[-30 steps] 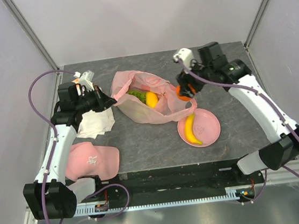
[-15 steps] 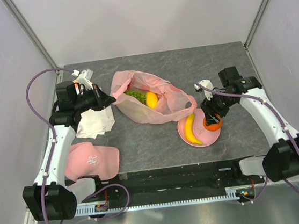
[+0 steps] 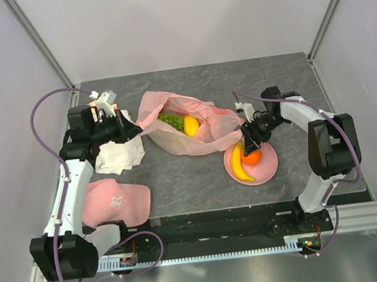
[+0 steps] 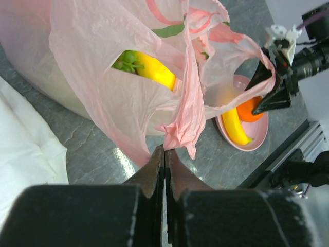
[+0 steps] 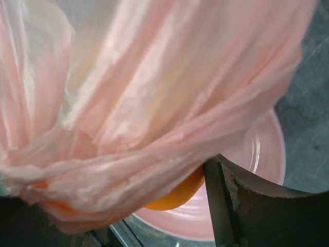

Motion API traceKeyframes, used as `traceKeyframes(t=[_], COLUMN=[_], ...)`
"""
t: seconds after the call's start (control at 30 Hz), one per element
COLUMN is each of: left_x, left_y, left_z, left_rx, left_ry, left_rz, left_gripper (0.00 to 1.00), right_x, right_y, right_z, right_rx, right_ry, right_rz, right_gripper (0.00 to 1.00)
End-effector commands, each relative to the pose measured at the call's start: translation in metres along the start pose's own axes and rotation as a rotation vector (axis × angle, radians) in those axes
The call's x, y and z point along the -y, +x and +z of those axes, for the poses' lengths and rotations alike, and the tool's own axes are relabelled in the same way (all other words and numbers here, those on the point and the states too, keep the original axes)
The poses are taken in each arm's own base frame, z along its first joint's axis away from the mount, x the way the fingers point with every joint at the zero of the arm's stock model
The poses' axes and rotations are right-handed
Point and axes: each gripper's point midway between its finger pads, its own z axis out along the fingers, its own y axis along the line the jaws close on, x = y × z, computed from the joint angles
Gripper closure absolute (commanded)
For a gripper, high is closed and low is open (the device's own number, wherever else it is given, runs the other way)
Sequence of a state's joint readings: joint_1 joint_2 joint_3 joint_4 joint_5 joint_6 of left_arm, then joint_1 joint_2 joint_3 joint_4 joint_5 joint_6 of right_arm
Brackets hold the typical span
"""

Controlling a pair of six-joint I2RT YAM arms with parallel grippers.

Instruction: Take the fake fruits out of the plastic bag

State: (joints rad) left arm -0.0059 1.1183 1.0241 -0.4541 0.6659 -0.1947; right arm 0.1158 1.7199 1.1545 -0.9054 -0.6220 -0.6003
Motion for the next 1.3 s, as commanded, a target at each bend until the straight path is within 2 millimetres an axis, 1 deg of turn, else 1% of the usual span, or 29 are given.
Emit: traceKeyframes(t=[0.0, 0.13, 0.27, 0.3, 0.33, 0.43, 0.47, 0.53, 0.57, 0.6, 0.67, 0.7, 0.73, 0.77, 0.8, 0.83, 0.87, 0.9, 0.93, 0.97, 1.0, 1.07, 1.1, 1.13, 1.17, 1.23, 1.27], left_x=[-0.005, -0.009, -0.012, -0.013, -0.018, -0.019, -0.018, -0.016, -0.015, -0.016, -0.014, -0.015, -0.015, -0.015, -0.014, -0.014, -0.012, -0.011, -0.010, -0.008, -0.007, -0.007, -0.007, -0.007, -0.006, -0.002, 0.000], left_y=[0.017, 0.018, 0.021, 0.025, 0.028, 0.030, 0.029, 0.027, 0.026, 0.027, 0.027, 0.026, 0.026, 0.025, 0.025, 0.025, 0.024, 0.023, 0.023, 0.023, 0.024, 0.030, 0.034, 0.036, 0.042, 0.045, 0.047], left_z=[0.001, 0.001, 0.002, 0.003, 0.004, 0.004, 0.003, 0.002, 0.002, 0.002, 0.002, 0.001, 0.001, 0.000, -0.001, -0.002, -0.002, -0.003, -0.004, -0.004, -0.004, -0.003, -0.004, -0.004, -0.003, -0.004, -0.004], left_rx=[-0.057, -0.065, -0.078, -0.095, -0.105, -0.115, -0.110, -0.109, -0.106, -0.108, -0.106, -0.103, -0.103, -0.098, -0.096, -0.096, -0.095, -0.092, -0.091, -0.090, -0.092, -0.102, -0.107, -0.108, -0.116, -0.115, -0.118], left_ry=[0.016, 0.008, 0.010, 0.010, 0.005, -0.001, 0.004, 0.009, 0.011, 0.011, 0.016, 0.014, 0.011, 0.006, 0.004, 0.004, 0.009, 0.012, 0.015, 0.026, 0.032, 0.040, 0.043, 0.046, 0.059, 0.075, 0.090], left_rz=[0.067, 0.088, 0.122, 0.115, 0.150, 0.160, 0.164, 0.171, 0.176, 0.175, 0.179, 0.178, 0.180, 0.183, 0.186, 0.188, 0.189, 0.190, 0.191, 0.190, 0.190, 0.178, 0.171, 0.167, 0.155, 0.145, 0.139], left_gripper=[0.99, 0.98, 0.98, 0.98, 0.99, 0.98, 0.98, 0.99, 0.98, 0.98, 0.98, 0.99, 0.98, 0.98, 0.98, 0.98, 0.98, 0.99, 0.99, 0.99, 0.99, 0.98, 0.98, 0.98, 0.98, 0.98, 0.98], right_x=[0.007, 0.013, 0.014, 0.015, 0.017, 0.023, 0.023, 0.022, 0.022, 0.018, 0.016, 0.012, 0.011, 0.012, 0.008, 0.008, 0.014, 0.011, 0.010, 0.010, 0.009, 0.006, -0.006, -0.020, -0.033, -0.068, -0.079], right_y=[-0.048, -0.052, -0.058, -0.059, -0.058, -0.052, -0.049, -0.051, -0.053, -0.059, -0.070, -0.077, -0.083, -0.086, -0.092, -0.099, -0.102, -0.106, -0.116, -0.120, -0.125, -0.137, -0.151, -0.160, -0.166, -0.185, -0.197], right_z=[0.003, 0.011, 0.018, 0.019, 0.023, 0.026, 0.026, 0.020, 0.017, 0.009, -0.005, -0.018, -0.026, -0.035, -0.050, -0.061, -0.074, -0.088, -0.104, -0.115, -0.131, -0.150, -0.159, -0.163, -0.161, -0.164, -0.149], right_rx=[0.157, 0.164, 0.177, 0.180, 0.177, 0.156, 0.151, 0.160, 0.166, 0.184, 0.219, 0.250, 0.267, 0.281, 0.308, 0.324, 0.327, 0.349, 0.380, 0.397, 0.422, 0.499, 0.569, 0.606, 0.626, 0.680, 0.662], right_ry=[-0.042, -0.058, -0.093, -0.093, -0.097, -0.073, -0.067, -0.046, -0.039, -0.027, -0.005, 0.018, 0.038, 0.068, 0.100, 0.135, 0.193, 0.228, 0.262, 0.290, 0.349, 0.394, 0.366, 0.307, 0.227, 0.053, 0.018], right_rz=[-0.025, -0.023, 0.004, 0.008, 0.012, 0.006, 0.005, -0.016, -0.019, -0.015, -0.018, -0.028, -0.040, -0.048, -0.077, -0.104, -0.111, -0.129, -0.150, -0.154, -0.168, -0.095, -0.119, -0.137, -0.158, -0.243, -0.250], right_gripper=[0.64, 0.64, 0.63, 0.62, 0.61, 0.47, 0.38, 0.31, 0.11, 0.02, 0.02, 0.02, 0.02, 0.02, 0.02, 0.02, 0.02, 0.02, 0.02, 0.02, 0.02, 0.02, 0.02, 0.02, 0.02, 0.04, 0.07])
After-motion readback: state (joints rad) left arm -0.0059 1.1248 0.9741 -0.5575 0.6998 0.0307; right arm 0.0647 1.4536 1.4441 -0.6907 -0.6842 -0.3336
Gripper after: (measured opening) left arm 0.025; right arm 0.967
